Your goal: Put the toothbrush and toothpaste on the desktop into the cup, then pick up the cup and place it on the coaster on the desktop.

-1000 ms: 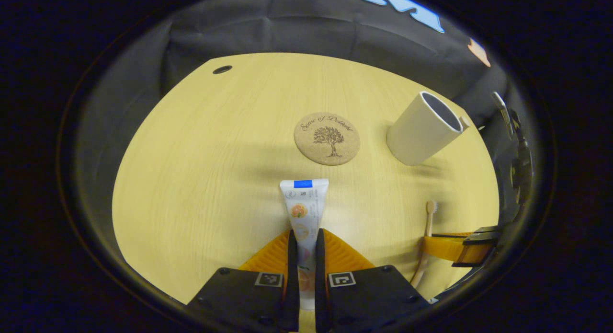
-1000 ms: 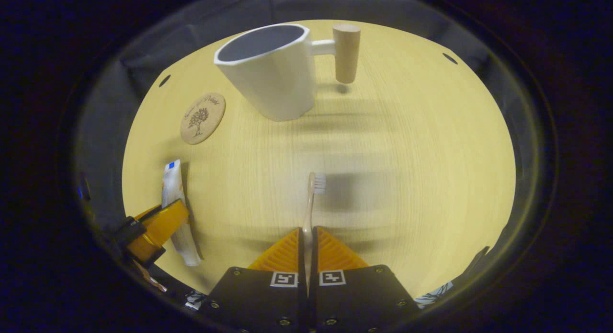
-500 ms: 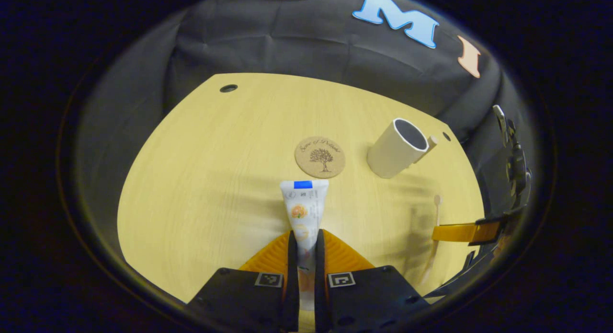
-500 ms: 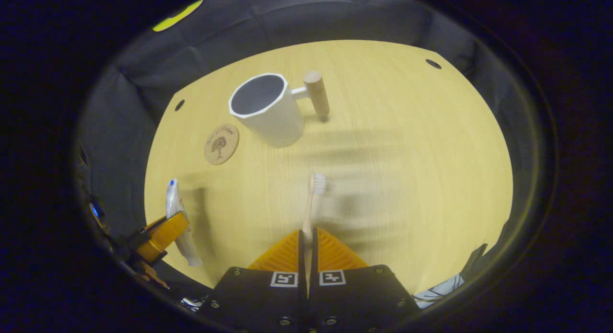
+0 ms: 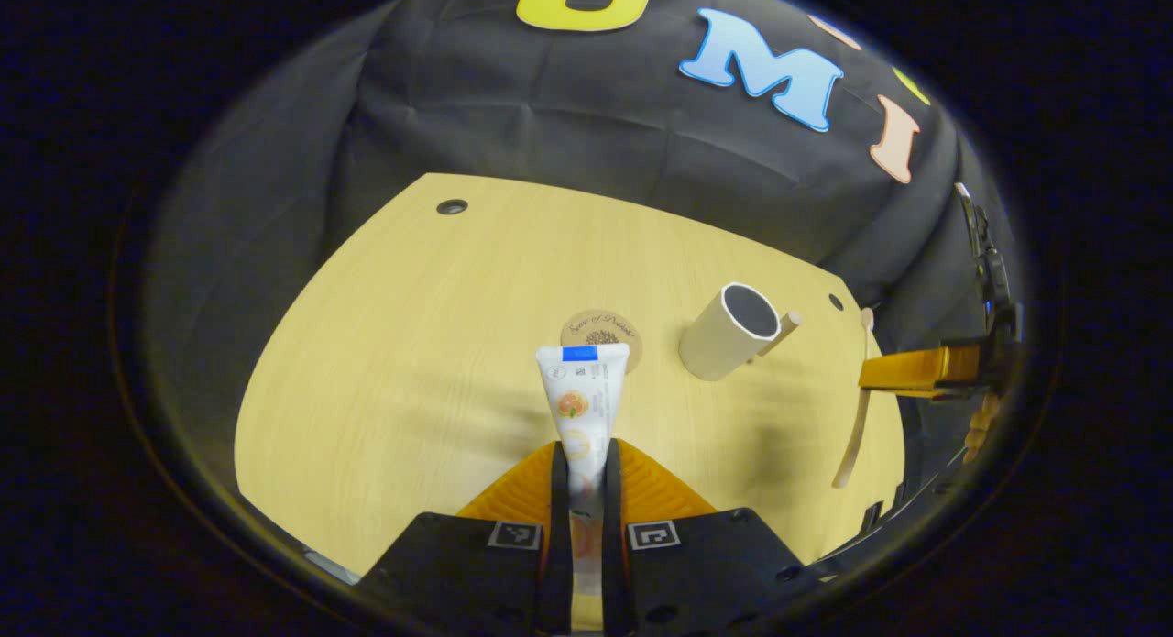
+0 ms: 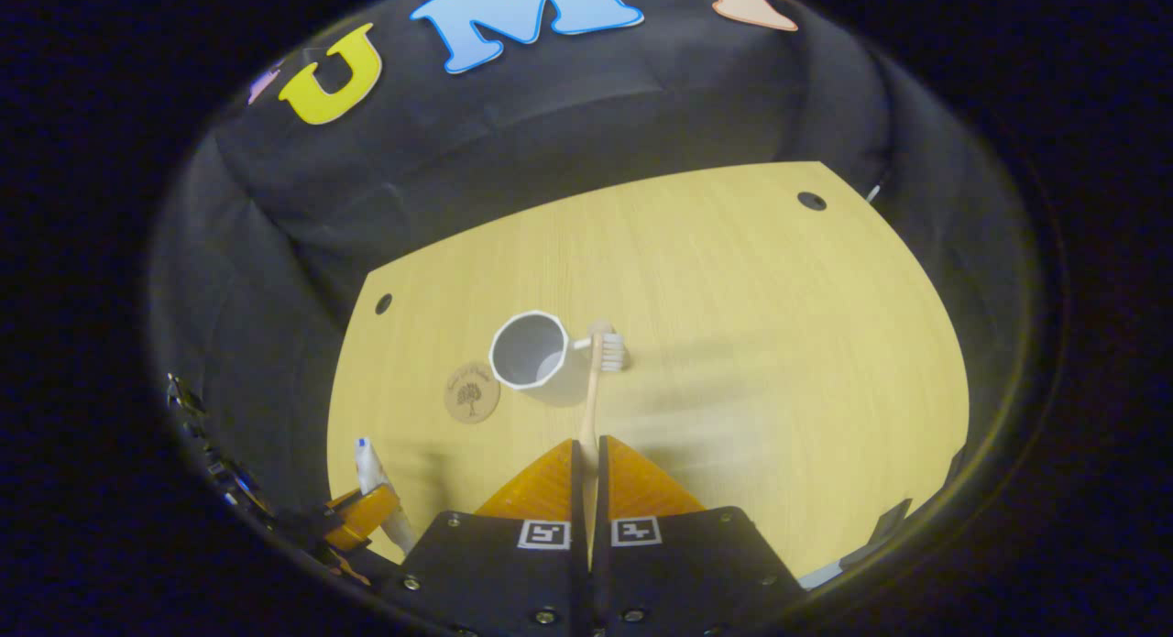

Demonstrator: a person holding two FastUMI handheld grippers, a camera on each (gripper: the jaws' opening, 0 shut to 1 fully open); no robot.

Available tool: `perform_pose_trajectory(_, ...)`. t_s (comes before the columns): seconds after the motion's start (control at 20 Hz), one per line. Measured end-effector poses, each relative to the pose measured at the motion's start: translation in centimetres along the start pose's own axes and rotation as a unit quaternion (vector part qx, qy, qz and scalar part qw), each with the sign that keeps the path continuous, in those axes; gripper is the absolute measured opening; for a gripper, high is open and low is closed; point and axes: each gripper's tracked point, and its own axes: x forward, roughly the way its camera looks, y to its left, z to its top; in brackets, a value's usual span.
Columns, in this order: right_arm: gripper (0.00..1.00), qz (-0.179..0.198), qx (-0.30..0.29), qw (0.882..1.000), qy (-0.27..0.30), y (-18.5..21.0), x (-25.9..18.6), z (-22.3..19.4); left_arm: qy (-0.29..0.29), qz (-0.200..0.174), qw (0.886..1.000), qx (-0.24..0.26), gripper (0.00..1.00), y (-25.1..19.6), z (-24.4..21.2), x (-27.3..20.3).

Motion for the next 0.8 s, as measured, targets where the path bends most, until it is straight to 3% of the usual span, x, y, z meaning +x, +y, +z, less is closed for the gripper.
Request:
perform_pose_trajectory(0.35,0.02,0.022,0.010,0.996,-0.082,1.8,0.7,6.8,-0.025,0.012,0.999,-0.018,0.19,-0.6,1.1,-3.1)
perform_pose_trajectory(0.8,0.02,0.058,0.024,0.990,-0.126,5.9,6.9,13.7,-0.044,0.081,0.994,-0.052,0.20,2.9,0.3,-8.1)
